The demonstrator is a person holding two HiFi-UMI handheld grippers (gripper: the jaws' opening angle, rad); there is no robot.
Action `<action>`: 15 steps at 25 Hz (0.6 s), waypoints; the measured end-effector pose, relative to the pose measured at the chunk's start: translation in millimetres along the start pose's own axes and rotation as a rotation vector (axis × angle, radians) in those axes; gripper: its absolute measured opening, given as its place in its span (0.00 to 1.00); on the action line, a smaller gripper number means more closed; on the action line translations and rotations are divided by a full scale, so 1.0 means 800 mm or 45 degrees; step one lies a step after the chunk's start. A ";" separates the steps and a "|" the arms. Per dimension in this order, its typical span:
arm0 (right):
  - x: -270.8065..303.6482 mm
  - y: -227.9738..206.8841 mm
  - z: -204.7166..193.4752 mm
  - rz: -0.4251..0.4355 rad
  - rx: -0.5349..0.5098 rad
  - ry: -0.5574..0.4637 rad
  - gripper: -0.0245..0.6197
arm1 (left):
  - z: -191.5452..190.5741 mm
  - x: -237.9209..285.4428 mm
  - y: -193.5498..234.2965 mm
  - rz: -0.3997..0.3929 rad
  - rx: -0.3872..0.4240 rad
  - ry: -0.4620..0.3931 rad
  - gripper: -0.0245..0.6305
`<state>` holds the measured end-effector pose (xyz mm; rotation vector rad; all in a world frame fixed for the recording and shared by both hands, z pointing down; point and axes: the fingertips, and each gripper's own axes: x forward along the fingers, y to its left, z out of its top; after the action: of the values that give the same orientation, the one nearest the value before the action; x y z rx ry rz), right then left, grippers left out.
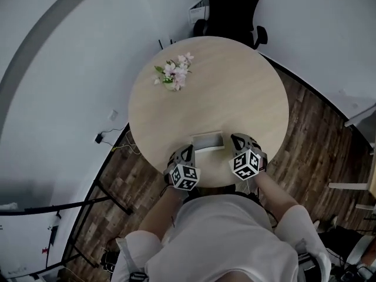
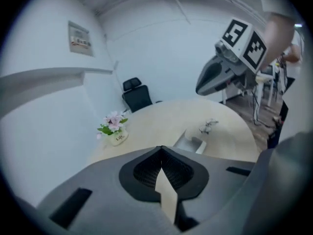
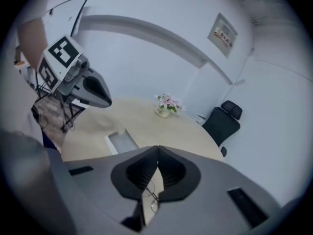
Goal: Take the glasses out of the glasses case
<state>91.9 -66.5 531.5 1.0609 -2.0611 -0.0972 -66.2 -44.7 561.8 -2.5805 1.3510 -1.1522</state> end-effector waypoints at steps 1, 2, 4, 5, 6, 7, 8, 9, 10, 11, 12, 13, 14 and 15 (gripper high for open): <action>-0.008 -0.006 0.011 -0.019 0.068 -0.035 0.06 | 0.010 -0.010 0.008 0.025 -0.067 -0.038 0.03; -0.017 -0.011 0.021 -0.039 0.132 -0.069 0.06 | 0.021 -0.022 0.015 0.047 -0.131 -0.079 0.03; -0.036 -0.019 0.038 -0.069 0.257 -0.134 0.06 | 0.042 -0.045 0.027 0.068 -0.272 -0.175 0.03; -0.045 -0.021 0.044 -0.079 0.316 -0.163 0.06 | 0.052 -0.056 0.031 0.058 -0.355 -0.228 0.03; -0.055 -0.022 0.051 -0.085 0.369 -0.191 0.06 | 0.061 -0.068 0.034 0.039 -0.445 -0.280 0.03; -0.065 -0.023 0.057 -0.090 0.414 -0.218 0.06 | 0.069 -0.079 0.036 0.023 -0.531 -0.330 0.03; -0.075 -0.023 0.062 -0.094 0.453 -0.247 0.06 | 0.075 -0.091 0.039 0.020 -0.594 -0.376 0.03; -0.085 -0.022 0.068 -0.098 0.487 -0.275 0.06 | 0.082 -0.102 0.042 0.031 -0.626 -0.414 0.03; -0.095 -0.021 0.074 -0.102 0.514 -0.303 0.06 | 0.088 -0.112 0.044 0.049 -0.633 -0.447 0.03; -0.105 -0.021 0.081 -0.107 0.533 -0.328 0.06 | 0.094 -0.122 0.047 0.067 -0.632 -0.478 0.03; -0.113 -0.022 0.087 -0.115 0.549 -0.351 0.06 | 0.100 -0.131 0.049 0.083 -0.635 -0.507 0.03; -0.122 -0.023 0.092 -0.123 0.564 -0.372 0.06 | 0.106 -0.140 0.051 0.095 -0.642 -0.535 0.03; -0.129 -0.024 0.096 -0.133 0.580 -0.392 0.06 | 0.111 -0.149 0.053 0.107 -0.651 -0.559 0.03; -0.135 -0.025 0.098 -0.143 0.594 -0.411 0.06 | 0.115 -0.156 0.054 0.116 -0.656 -0.580 0.03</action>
<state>86.7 -23.4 403.3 1.5265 -2.3781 0.1766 -85.4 -11.2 405.4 -2.7993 1.7829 -0.1770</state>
